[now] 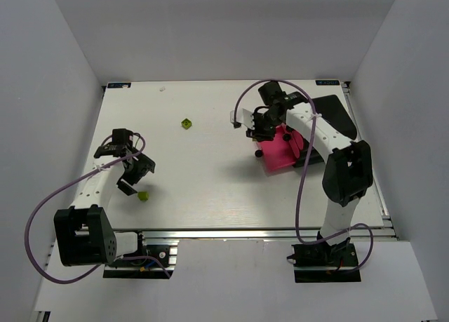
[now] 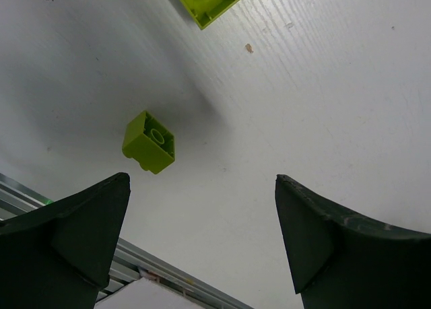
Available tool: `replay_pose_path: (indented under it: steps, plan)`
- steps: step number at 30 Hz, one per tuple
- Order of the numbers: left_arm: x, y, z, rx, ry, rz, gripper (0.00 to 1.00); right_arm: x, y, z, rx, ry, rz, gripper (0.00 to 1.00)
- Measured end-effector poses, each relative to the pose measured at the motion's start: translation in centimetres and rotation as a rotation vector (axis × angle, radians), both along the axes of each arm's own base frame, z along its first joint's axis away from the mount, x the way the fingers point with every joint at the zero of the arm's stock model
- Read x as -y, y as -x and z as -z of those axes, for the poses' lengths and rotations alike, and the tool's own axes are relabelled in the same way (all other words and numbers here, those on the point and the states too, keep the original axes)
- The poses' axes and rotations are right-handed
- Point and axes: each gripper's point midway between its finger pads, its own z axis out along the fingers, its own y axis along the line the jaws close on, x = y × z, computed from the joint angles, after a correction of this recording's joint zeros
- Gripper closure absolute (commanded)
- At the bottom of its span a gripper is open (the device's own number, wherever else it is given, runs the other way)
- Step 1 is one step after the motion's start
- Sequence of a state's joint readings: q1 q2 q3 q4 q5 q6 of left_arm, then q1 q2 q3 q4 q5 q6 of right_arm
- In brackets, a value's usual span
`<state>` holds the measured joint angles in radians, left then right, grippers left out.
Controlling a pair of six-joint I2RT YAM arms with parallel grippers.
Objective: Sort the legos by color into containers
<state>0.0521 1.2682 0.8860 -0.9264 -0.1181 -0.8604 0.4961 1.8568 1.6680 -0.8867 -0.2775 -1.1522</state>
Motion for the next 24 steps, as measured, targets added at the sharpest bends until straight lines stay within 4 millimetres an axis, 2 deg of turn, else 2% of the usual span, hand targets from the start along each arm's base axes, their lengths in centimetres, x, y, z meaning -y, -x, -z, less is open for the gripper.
replay_pose_path:
  steps: [4, 7, 8, 16, 20, 24]
  plan:
    - [-0.1, 0.6, 0.9, -0.019, 0.002, 0.003, 0.02, 2.2, -2.9, 1.3, 0.037, 0.067, 0.004, 0.81]
    - [-0.2, 1.1, 1.2, -0.032, 0.004, 0.003, 0.02, 2.7, -4.9, 2.0, 0.072, 0.107, -0.021, 0.75]
    - [-0.2, 1.1, 1.2, -0.032, 0.005, 0.003, 0.02, 2.9, -5.3, 2.3, 0.081, 0.123, -0.034, 0.69]
    - [-0.1, 1.4, 0.8, -0.004, 0.017, 0.007, 0.02, 3.4, -7.2, 4.7, 0.114, 0.220, -0.136, 0.52]
    - [-0.1, 1.4, 0.7, 0.001, 0.017, 0.008, 0.02, 3.7, -7.3, 5.3, 0.107, 0.246, -0.161, 0.41]
    - [0.0, 1.7, 1.0, -0.011, 0.024, 0.010, 0.02, 4.1, -7.1, 5.4, 0.099, 0.256, -0.172, 0.40]
